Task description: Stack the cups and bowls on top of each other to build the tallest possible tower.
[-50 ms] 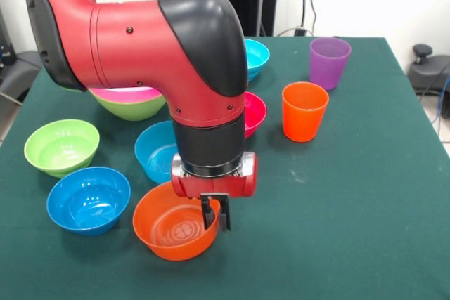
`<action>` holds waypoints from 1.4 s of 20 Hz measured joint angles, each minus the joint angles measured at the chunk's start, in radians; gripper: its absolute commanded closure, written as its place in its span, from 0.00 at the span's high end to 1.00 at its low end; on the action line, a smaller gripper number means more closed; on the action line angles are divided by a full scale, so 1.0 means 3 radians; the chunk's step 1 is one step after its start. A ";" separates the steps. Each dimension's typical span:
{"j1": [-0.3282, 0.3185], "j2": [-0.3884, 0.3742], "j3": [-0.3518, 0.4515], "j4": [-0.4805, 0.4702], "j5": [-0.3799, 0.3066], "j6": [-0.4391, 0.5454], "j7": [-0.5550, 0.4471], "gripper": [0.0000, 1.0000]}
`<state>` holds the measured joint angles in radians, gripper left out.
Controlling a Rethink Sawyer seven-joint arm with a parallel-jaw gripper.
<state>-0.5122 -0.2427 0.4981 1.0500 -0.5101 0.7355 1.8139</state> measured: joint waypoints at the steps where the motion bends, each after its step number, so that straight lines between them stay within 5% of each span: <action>1: 0.0002 -0.0001 -0.0002 0.0002 0.0000 -0.0016 0.0000 0.00; 6: 0.0016 -0.0116 -0.0036 0.0140 0.0015 -0.0017 0.0000 0.00; 28: 0.0032 -0.1588 -0.0048 0.1064 0.0711 0.0185 0.0000 0.00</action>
<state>-0.5026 -0.7191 0.4838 1.3693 -0.2969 0.7909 1.8139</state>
